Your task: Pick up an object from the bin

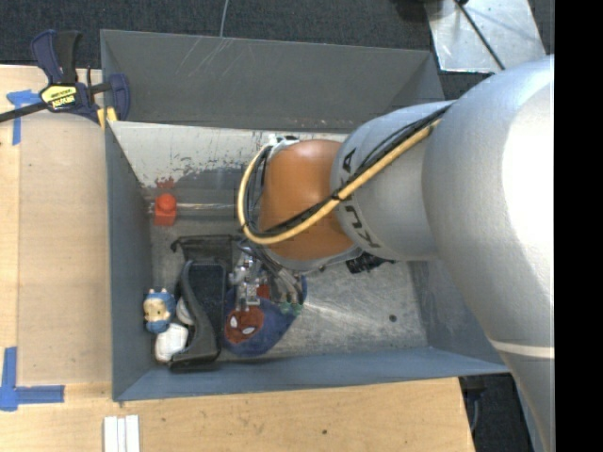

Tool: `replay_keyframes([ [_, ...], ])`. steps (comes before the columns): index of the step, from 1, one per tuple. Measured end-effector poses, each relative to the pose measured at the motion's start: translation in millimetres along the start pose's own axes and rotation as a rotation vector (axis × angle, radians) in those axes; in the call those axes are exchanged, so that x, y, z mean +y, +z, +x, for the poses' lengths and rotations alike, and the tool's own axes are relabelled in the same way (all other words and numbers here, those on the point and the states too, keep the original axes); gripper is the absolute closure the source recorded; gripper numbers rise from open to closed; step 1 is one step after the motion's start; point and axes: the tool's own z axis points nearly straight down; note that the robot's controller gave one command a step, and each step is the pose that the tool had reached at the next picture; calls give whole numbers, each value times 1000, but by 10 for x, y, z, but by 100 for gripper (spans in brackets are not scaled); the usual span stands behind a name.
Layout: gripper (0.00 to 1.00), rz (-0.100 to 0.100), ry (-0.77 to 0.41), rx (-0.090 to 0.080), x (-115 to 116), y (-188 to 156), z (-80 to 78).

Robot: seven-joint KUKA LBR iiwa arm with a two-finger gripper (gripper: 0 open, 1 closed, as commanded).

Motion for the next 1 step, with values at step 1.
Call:
replay_keyframes([
  [1, 100, 0, -3, 1, 233, -1258, 194],
])
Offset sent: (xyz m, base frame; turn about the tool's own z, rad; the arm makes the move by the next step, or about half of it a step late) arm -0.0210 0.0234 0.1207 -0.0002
